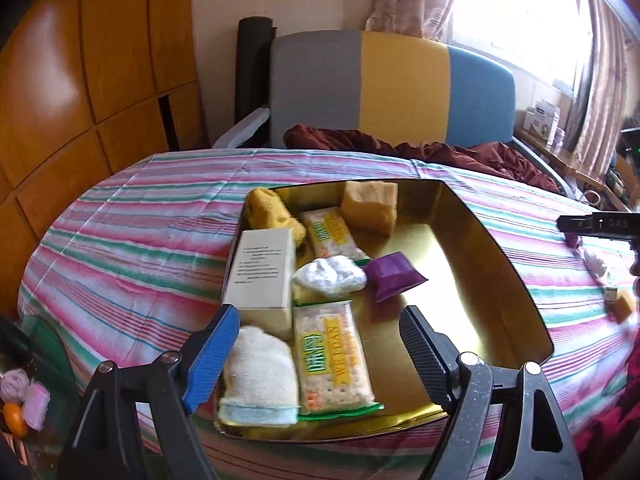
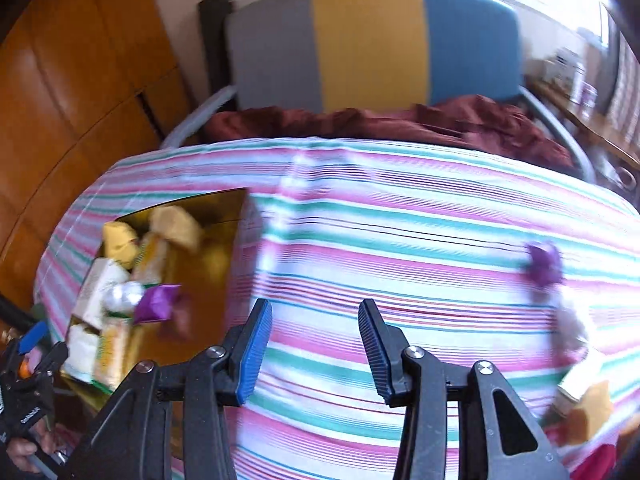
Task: Organize objects
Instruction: 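Grasp a second purple packet with the left tool while the right tool moves toward a green box, then grasp the small green box with the right tool and lift it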
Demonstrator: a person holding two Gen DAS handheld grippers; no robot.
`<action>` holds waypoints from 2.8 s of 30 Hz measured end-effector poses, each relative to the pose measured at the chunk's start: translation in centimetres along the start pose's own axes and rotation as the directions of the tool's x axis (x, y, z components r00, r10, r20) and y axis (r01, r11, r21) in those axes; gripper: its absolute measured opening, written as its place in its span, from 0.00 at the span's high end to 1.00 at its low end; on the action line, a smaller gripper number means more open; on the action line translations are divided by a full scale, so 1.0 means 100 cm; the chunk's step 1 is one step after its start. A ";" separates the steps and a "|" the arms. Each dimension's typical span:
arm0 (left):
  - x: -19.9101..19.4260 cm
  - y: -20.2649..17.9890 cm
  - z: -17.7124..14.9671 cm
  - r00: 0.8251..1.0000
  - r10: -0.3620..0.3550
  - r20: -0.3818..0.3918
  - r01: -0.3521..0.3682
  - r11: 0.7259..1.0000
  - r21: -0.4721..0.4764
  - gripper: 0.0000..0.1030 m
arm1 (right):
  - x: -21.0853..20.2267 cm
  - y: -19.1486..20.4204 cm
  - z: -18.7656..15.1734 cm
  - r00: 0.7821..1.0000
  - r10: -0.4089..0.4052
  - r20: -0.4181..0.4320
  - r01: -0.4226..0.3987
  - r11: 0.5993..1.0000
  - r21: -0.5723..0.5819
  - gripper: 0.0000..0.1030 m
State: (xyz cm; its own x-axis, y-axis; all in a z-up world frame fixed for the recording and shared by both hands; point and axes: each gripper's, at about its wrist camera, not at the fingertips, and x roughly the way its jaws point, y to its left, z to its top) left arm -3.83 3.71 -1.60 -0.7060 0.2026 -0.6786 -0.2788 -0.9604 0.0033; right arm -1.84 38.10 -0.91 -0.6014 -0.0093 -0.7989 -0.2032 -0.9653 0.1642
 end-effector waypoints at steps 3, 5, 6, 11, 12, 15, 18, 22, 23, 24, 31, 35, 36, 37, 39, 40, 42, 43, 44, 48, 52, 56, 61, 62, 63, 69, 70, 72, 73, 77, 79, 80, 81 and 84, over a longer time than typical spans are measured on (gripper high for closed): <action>0.001 -0.012 0.004 1.000 -0.020 -0.002 0.021 1.000 0.023 0.20 | -0.010 -0.044 -0.001 0.999 -0.048 0.018 0.046 0.994 0.096 0.56; 0.001 -0.021 0.006 0.999 -0.035 -0.005 0.035 0.999 0.039 0.20 | -0.019 -0.074 -0.001 0.995 -0.088 0.038 0.081 0.984 0.161 0.55; 0.002 -0.026 0.008 0.999 -0.043 -0.008 0.044 0.998 0.047 0.20 | -0.024 -0.089 -0.001 0.993 -0.111 0.049 0.099 0.976 0.193 0.55; 0.004 -0.056 0.015 0.996 -0.092 -0.016 0.093 0.990 0.110 0.20 | -0.038 -0.162 -0.009 0.968 -0.230 0.101 0.177 0.909 0.378 0.55; 0.004 -0.063 0.016 0.995 -0.100 -0.015 0.101 0.987 0.123 0.20 | -0.039 -0.177 -0.015 0.961 -0.255 0.107 0.188 0.885 0.426 0.55; 0.004 -0.086 0.023 0.991 -0.133 -0.015 0.134 0.978 0.162 0.20 | -0.043 -0.220 -0.034 0.962 -0.253 0.099 0.147 0.791 0.595 0.55; 0.006 -0.113 0.033 0.984 -0.175 -0.019 0.176 0.965 0.195 0.20 | -0.058 -0.248 -0.049 0.957 -0.245 0.153 0.063 0.695 0.716 0.55; 0.012 -0.154 0.052 0.968 -0.246 -0.037 0.248 0.944 0.218 0.20 | -0.065 -0.268 -0.065 0.959 -0.215 0.183 -0.016 0.605 0.796 0.54; 0.014 -0.166 0.057 0.963 -0.265 -0.046 0.269 0.937 0.224 0.20 | -0.064 -0.271 -0.068 0.962 -0.204 0.183 -0.029 0.588 0.808 0.54; 0.016 -0.178 0.061 0.958 -0.282 -0.054 0.287 0.930 0.230 0.20 | -0.063 -0.273 -0.070 0.963 -0.194 0.185 -0.041 0.575 0.817 0.54; 0.042 -0.263 0.081 0.925 -0.356 -0.134 0.379 0.889 0.258 0.20 | -0.070 -0.286 -0.085 0.954 -0.162 0.251 -0.140 0.502 0.854 0.54; 0.068 -0.302 0.086 0.908 -0.372 -0.194 0.412 0.878 0.242 0.20 | -0.066 -0.293 -0.092 0.952 -0.119 0.282 -0.201 0.455 0.868 0.54; 0.076 -0.310 0.088 0.903 -0.377 -0.209 0.420 0.878 0.232 0.20 | -0.066 -0.294 -0.093 0.949 -0.114 0.293 -0.214 0.447 0.869 0.54; 0.083 -0.318 0.090 0.896 -0.383 -0.223 0.429 0.877 0.218 0.20 | -0.068 -0.296 -0.095 0.945 -0.115 0.306 -0.229 0.437 0.870 0.54; 0.097 -0.331 0.095 0.886 -0.399 -0.236 0.445 0.876 0.187 0.20 | -0.074 -0.298 -0.098 0.930 -0.131 0.343 -0.258 0.429 0.866 0.53; 0.102 -0.337 0.098 0.883 -0.408 -0.232 0.451 0.876 0.172 0.20 | -0.078 -0.298 -0.098 0.922 -0.145 0.359 -0.268 0.430 0.862 0.52; 0.114 -0.348 0.103 0.873 -0.428 -0.234 0.467 0.872 0.148 0.20 | -0.083 -0.297 -0.098 0.913 -0.165 0.374 -0.271 0.441 0.856 0.43; 0.122 -0.354 0.105 0.868 -0.431 -0.248 0.472 0.870 0.142 0.20 | -0.082 -0.297 -0.096 0.914 -0.166 0.371 -0.266 0.447 0.854 0.41; 0.131 -0.362 0.107 0.863 -0.429 -0.267 0.473 0.871 0.133 0.20 | -0.080 -0.296 -0.094 0.916 -0.155 0.369 -0.266 0.452 0.851 0.40; 0.155 -0.386 0.112 0.846 -0.438 -0.303 0.487 0.866 0.110 0.20 | -0.070 -0.293 -0.087 0.929 -0.100 0.355 -0.270 0.471 0.840 0.40; 0.170 -0.412 0.119 0.841 -0.447 -0.306 0.498 0.859 0.115 0.20 | -0.064 -0.288 -0.082 0.937 -0.073 0.343 -0.264 0.494 0.828 0.40; 0.182 -0.439 0.123 0.839 -0.448 -0.308 0.506 0.851 0.140 0.17 | -0.058 -0.286 -0.080 0.941 -0.045 0.336 -0.270 0.499 0.823 0.39; 0.206 -0.464 0.122 0.830 -0.434 -0.350 0.495 0.862 0.106 0.16 | -0.055 -0.286 -0.079 0.943 -0.023 0.332 -0.276 0.502 0.819 0.39; 0.211 -0.469 0.120 0.831 -0.424 -0.361 0.486 0.868 0.100 0.16 | -0.054 -0.286 -0.079 0.943 -0.020 0.331 -0.277 0.502 0.820 0.39; 0.217 -0.474 0.117 0.826 -0.414 -0.382 0.481 0.872 0.096 0.16 | -0.054 -0.286 -0.079 0.944 -0.020 0.330 -0.276 0.501 0.820 0.39; 0.216 -0.481 0.102 0.864 -0.349 -0.363 0.439 0.876 0.202 0.60 | -0.050 -0.285 -0.078 0.948 -0.013 0.318 -0.268 0.505 0.821 0.39; 0.214 -0.477 0.100 0.860 -0.359 -0.364 0.449 0.870 0.204 0.60 | -0.051 -0.284 -0.077 0.949 -0.012 0.316 -0.266 0.509 0.819 0.39; 0.209 -0.463 0.096 0.856 -0.373 -0.357 0.463 0.861 0.211 0.62 | -0.050 -0.284 -0.077 0.950 -0.012 0.312 -0.262 0.513 0.817 0.39; 0.206 -0.456 0.093 0.860 -0.372 -0.349 0.462 0.858 0.223 0.62 | -0.050 -0.284 -0.077 0.951 -0.014 0.310 -0.260 0.511 0.819 0.39; 0.188 -0.424 0.077 0.871 -0.370 -0.324 0.455 0.857 0.243 0.62 | -0.049 -0.285 -0.077 0.954 -0.024 0.298 -0.246 0.503 0.829 0.39; 0.177 -0.407 0.067 0.873 -0.364 -0.325 0.447 0.863 0.235 0.62 | -0.048 -0.285 -0.077 0.957 -0.025 0.288 -0.237 0.504 0.831 0.39; 0.171 -0.400 0.062 0.873 -0.362 -0.327 0.445 0.866 0.229 0.62 | -0.048 -0.285 -0.077 0.958 -0.028 0.285 -0.233 0.502 0.833 0.39; 0.164 -0.391 0.056 0.875 -0.357 -0.327 0.441 0.868 0.231 0.62 | -0.048 -0.286 -0.078 0.958 -0.032 0.285 -0.232 0.498 0.836 0.39; 0.141 -0.369 0.037 0.881 -0.350 -0.318 0.431 0.871 0.236 0.62 | -0.052 -0.289 -0.083 0.950 -0.043 0.308 -0.252 0.472 0.845 0.40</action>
State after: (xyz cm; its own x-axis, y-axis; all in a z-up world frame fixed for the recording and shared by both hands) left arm -5.89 42.74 -8.60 -0.3173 0.4536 -0.8328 -0.7008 -0.7038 -0.1164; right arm 13.55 63.91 -6.29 -0.8009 0.1129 -0.5881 -0.5967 -0.2330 0.7679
